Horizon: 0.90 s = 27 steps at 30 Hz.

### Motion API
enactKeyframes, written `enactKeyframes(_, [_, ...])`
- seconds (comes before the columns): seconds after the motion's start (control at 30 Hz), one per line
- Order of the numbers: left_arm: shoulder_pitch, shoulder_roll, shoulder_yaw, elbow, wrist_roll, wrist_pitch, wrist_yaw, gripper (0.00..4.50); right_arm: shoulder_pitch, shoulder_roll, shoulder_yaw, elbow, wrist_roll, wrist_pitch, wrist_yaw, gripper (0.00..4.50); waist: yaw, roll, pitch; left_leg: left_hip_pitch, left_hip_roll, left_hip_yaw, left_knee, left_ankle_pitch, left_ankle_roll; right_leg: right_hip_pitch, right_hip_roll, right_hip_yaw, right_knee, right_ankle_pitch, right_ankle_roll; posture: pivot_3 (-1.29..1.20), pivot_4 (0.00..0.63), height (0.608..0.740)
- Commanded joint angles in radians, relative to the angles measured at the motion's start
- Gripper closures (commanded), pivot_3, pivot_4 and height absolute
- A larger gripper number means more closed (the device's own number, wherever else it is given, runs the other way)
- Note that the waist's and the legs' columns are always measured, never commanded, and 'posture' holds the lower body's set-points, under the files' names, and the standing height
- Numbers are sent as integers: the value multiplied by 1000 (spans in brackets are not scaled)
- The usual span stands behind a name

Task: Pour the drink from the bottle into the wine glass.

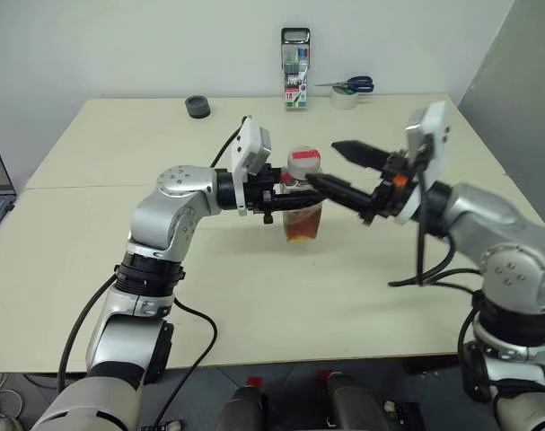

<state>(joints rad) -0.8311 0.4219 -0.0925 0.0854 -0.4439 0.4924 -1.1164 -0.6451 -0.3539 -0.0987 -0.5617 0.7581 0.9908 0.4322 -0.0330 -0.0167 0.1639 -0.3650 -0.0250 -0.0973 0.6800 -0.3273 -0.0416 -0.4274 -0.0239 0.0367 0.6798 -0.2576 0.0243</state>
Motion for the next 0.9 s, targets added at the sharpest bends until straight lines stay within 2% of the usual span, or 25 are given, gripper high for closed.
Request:
enactKeyframes(0.03, [-25,-15,25,0,-2,-29,29,2681,-26,57,43,-38,-46,-37,-105,17,1,0,0,0,0,0,0,0,0,0,0,-1,0,0,0,0,150,740])
enactKeyframes(0.17, [-21,-20,10,-3,4,-40,25,2681,-35,104,89,5,-118,-108,-142,17,1,0,0,0,0,0,0,0,0,0,0,-1,0,0,0,0,150,740])
enactKeyframes(0.37, [-19,-8,14,-4,2,-37,19,2681,-34,114,68,33,-125,-152,-157,17,0,0,0,0,0,0,0,0,0,0,1,-1,-1,0,0,0,150,740])
enactKeyframes(0.5, [-5,-5,15,-23,-2,-29,25,2681,-23,122,75,26,-112,-163,-147,894,0,0,0,0,0,0,0,0,0,0,1,-1,-1,0,0,0,150,740])
enactKeyframes(0.67, [-5,-6,16,-27,-8,-21,31,2681,-29,119,81,26,-108,-168,-140,2622,0,0,0,0,0,0,0,0,0,0,1,-1,-1,0,0,0,150,740])
enactKeyframes(0.8, [-8,-7,17,-29,-10,-18,30,2681,-40,101,85,39,-108,-172,-117,2632,0,0,0,0,0,0,0,0,0,0,1,-1,-1,0,0,0,150,740])
enactKeyframes(0.9, [-17,-5,14,-31,-27,0,4,2681,-83,14,115,82,-97,-187,38,2632,0,0,0,0,0,0,0,0,0,0,1,-1,-1,0,0,0,150,740])
